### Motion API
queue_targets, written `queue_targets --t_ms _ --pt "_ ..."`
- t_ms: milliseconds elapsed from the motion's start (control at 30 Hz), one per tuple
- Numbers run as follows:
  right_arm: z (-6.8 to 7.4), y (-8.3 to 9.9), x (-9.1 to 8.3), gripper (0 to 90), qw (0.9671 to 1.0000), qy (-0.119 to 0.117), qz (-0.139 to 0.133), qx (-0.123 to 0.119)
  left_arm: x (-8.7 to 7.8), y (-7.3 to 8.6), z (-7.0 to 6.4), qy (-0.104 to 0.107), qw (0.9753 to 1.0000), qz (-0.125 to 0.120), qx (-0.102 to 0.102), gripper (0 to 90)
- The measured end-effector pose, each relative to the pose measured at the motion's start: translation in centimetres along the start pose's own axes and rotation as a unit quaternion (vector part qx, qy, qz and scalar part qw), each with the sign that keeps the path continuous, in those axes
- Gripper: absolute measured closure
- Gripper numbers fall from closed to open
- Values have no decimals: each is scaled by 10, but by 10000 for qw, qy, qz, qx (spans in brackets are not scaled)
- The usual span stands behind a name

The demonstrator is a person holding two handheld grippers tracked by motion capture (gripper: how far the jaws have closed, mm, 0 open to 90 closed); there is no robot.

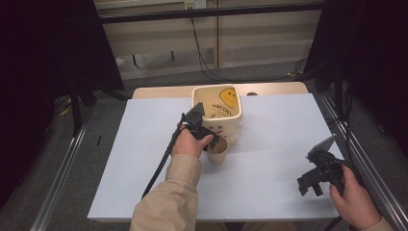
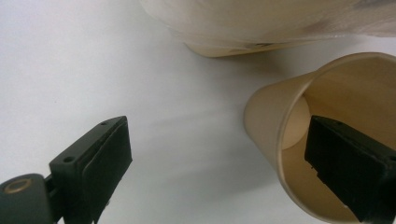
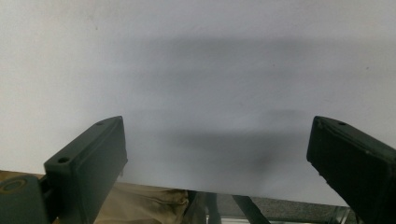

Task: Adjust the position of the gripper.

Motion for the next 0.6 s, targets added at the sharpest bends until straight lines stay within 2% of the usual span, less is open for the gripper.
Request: queue_targets --t_ms 167,233,333,500,600 --pt "-1 1 1 50 10000 -5 -28 26 0 -1 -2 -13 10000 -25 3 82" --pt "-1 1 0 50 10000 -2 -41 -14 0 -1 -1 -25 10000 13 69 88" --pt "0 1 0 49 10000 -8 -72 -3 1 -1 -2 -26 10000 19 9 96" --pt "0 0 -1 51 10000 -12 -44 -23 1 -2 -1 -74 10000 -7 31 118" --pt "0 0 -2 49 10000 -28 -53 -19 1 -2 -2 -30 10000 6 27 121"
Point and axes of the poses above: each handheld gripper's, and its own axes: x roughly forward along the jaws, y roughly out of its underside, z roughly to its left, the point moved 2 cm from there along x, roughly forward along the jaws, and after that the axes turned 10 degrees about -z, right-handed, at the moved point
